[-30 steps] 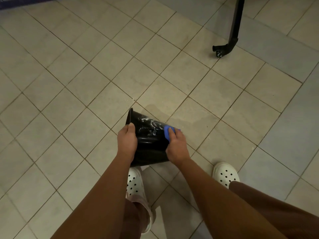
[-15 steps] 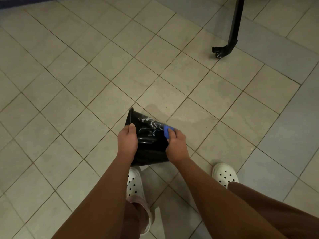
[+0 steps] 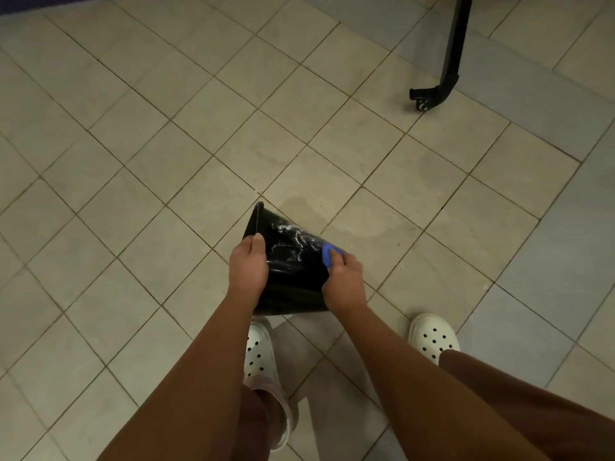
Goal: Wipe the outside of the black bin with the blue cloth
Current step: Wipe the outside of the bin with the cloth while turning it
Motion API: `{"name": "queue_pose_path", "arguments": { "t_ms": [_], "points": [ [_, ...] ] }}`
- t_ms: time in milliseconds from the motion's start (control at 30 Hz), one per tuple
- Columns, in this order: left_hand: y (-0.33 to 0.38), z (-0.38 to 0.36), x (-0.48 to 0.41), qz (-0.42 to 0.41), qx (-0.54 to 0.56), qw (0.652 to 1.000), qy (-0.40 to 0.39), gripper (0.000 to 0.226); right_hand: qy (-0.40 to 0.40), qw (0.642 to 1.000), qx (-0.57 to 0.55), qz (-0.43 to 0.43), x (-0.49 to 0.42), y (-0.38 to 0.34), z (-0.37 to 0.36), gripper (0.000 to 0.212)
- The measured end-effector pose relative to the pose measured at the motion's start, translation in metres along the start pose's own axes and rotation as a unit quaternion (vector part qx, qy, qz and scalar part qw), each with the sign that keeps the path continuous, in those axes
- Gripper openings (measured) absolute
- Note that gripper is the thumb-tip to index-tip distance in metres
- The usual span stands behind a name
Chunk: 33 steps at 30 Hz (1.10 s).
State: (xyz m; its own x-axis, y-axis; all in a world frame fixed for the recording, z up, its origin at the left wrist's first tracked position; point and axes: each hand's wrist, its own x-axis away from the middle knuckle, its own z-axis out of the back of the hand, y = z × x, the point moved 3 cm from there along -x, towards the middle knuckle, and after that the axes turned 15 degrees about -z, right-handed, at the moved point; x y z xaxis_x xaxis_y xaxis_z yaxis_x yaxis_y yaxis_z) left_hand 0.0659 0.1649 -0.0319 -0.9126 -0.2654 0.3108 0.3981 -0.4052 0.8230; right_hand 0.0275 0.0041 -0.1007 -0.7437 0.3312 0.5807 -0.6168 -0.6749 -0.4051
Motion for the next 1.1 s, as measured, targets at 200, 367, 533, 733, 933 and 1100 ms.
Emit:
{"name": "queue_pose_path", "arguments": {
  "t_ms": [200,367,533,733,933,1100],
  "points": [
    [-0.006,0.003,-0.002,0.013,-0.011,1.000,-0.005,0.035,0.065,0.997,-0.030,0.035,0.038,-0.019,-0.009,0.052],
    [-0.004,0.004,0.001,0.021,0.006,1.000,0.000,0.034,0.010,0.995,-0.018,0.103,0.012,-0.026,-0.004,0.060],
    [-0.003,0.002,0.000,0.019,0.012,1.000,-0.006,0.038,0.043,0.999,-0.018,0.006,0.008,0.006,-0.004,0.058],
    [-0.002,0.003,-0.003,0.047,0.023,0.999,-0.009,0.037,0.074,0.982,-0.062,0.160,0.053,0.010,-0.030,0.067],
    [-0.001,0.001,-0.001,0.040,0.030,0.999,-0.004,0.036,0.064,0.965,-0.059,0.246,0.029,-0.019,-0.016,0.057],
    [0.002,-0.001,0.001,0.039,0.029,0.999,-0.004,0.033,0.056,0.991,-0.031,0.116,0.024,-0.015,-0.010,0.061]
  ]
}}
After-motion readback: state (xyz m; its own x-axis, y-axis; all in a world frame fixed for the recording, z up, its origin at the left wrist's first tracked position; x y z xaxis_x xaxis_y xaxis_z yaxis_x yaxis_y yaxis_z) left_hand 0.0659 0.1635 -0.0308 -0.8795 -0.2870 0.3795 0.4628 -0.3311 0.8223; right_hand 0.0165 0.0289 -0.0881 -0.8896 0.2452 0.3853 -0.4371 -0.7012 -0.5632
